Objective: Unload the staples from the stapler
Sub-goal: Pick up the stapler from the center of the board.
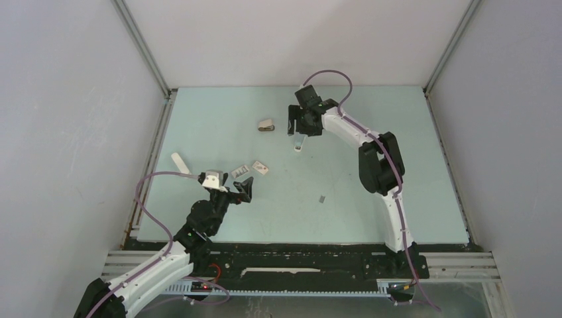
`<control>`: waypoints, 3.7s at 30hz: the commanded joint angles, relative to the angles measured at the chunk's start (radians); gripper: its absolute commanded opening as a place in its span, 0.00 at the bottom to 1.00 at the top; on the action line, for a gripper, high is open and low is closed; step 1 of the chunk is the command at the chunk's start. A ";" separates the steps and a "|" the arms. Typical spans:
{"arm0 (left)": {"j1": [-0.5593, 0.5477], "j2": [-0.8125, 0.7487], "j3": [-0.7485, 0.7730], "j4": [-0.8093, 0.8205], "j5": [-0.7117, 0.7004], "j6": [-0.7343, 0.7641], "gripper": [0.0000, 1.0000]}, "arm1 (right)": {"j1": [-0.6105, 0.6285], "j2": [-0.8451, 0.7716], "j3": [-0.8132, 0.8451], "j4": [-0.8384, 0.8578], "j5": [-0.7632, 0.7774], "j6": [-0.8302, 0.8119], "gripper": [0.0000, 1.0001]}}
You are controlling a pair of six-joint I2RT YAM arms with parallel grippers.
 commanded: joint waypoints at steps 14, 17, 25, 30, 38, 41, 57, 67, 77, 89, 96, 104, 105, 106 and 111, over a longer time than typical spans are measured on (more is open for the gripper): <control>0.007 0.003 -0.022 0.039 -0.022 -0.011 1.00 | 0.007 0.067 0.068 -0.041 0.053 0.052 0.64; 0.006 0.002 -0.023 0.038 -0.022 -0.011 1.00 | 0.007 0.070 0.069 -0.043 0.059 0.047 0.64; 0.005 -0.007 -0.023 0.038 -0.022 -0.012 1.00 | 0.005 0.082 0.071 -0.044 0.055 0.030 0.58; 0.005 -0.012 -0.023 0.039 -0.024 -0.013 1.00 | 0.002 0.078 0.067 -0.047 0.040 0.015 0.52; 0.005 -0.023 -0.023 0.037 -0.024 -0.013 1.00 | -0.008 0.055 0.039 -0.038 0.024 -0.021 0.42; 0.005 -0.026 -0.023 0.038 -0.024 -0.013 1.00 | -0.018 0.030 0.007 -0.025 0.018 -0.047 0.38; 0.005 -0.049 -0.032 0.033 -0.023 -0.013 1.00 | -0.070 -0.106 -0.177 0.080 -0.139 -0.159 0.00; 0.005 -0.050 -0.028 0.029 -0.007 -0.008 1.00 | -0.112 -0.205 -0.344 0.196 -0.264 -0.157 0.00; 0.005 -0.083 -0.021 -0.015 0.033 -0.030 1.00 | -0.190 -0.280 -0.469 0.279 -0.435 -0.109 0.00; 0.005 -0.124 -0.057 0.050 0.093 -0.290 1.00 | -0.289 -0.319 -0.556 0.349 -0.619 -0.038 0.00; 0.005 -0.088 -0.057 0.145 0.184 -0.381 1.00 | -0.319 -0.359 -0.602 0.398 -0.707 -0.008 0.00; 0.005 0.035 -0.040 0.282 0.270 -0.462 1.00 | -0.343 -0.384 -0.642 0.431 -0.778 0.028 0.00; 0.005 0.053 -0.036 0.297 0.281 -0.468 1.00 | -0.344 -0.388 -0.650 0.438 -0.791 0.030 0.00; 0.005 0.070 -0.028 0.310 0.290 -0.473 1.00 | -0.344 -0.396 -0.656 0.446 -0.803 0.033 0.00; 0.006 0.175 -0.023 0.394 0.338 -0.500 1.00 | -0.344 -0.422 -0.676 0.458 -0.828 0.038 0.00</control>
